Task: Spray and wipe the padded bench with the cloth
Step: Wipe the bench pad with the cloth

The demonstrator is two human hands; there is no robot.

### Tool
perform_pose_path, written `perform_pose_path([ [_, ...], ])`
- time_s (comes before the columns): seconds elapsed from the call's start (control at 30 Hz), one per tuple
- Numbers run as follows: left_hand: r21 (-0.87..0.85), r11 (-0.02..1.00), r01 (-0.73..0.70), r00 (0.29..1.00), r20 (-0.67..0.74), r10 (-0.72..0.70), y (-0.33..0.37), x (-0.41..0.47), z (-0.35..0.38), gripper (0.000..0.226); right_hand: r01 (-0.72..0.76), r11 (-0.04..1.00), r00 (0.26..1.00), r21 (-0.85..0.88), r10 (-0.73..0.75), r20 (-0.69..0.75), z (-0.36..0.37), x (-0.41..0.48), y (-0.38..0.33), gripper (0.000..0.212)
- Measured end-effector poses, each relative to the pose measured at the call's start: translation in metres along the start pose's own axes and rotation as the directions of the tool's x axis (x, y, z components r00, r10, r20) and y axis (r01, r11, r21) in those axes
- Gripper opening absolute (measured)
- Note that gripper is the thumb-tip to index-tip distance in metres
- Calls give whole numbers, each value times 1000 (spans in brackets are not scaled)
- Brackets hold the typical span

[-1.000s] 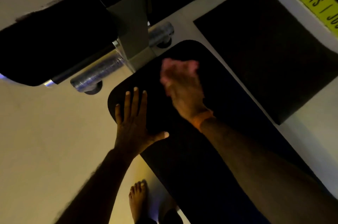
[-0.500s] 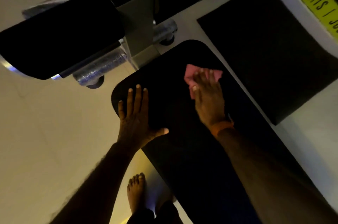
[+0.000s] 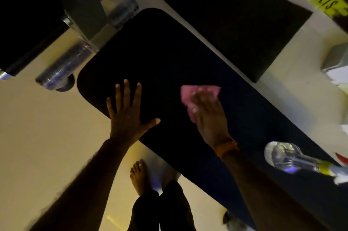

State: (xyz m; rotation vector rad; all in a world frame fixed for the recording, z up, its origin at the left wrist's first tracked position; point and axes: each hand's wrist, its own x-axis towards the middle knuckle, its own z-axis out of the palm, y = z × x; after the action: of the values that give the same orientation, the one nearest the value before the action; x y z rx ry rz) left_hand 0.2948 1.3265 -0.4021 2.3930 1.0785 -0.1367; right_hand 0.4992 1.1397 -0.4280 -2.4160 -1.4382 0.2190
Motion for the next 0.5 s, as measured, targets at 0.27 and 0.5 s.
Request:
perform_pose_path([
  [0.27, -224, 974, 27, 984, -165, -65, 19, -7, -11, 56, -63, 957, 995, 282, 39, 89, 5, -15, -71, 51],
  [0.5, -840, 362, 404, 911, 335, -240, 66, 11, -9, 21, -293, 724, 953, 624, 277, 125, -29, 3, -77, 42],
])
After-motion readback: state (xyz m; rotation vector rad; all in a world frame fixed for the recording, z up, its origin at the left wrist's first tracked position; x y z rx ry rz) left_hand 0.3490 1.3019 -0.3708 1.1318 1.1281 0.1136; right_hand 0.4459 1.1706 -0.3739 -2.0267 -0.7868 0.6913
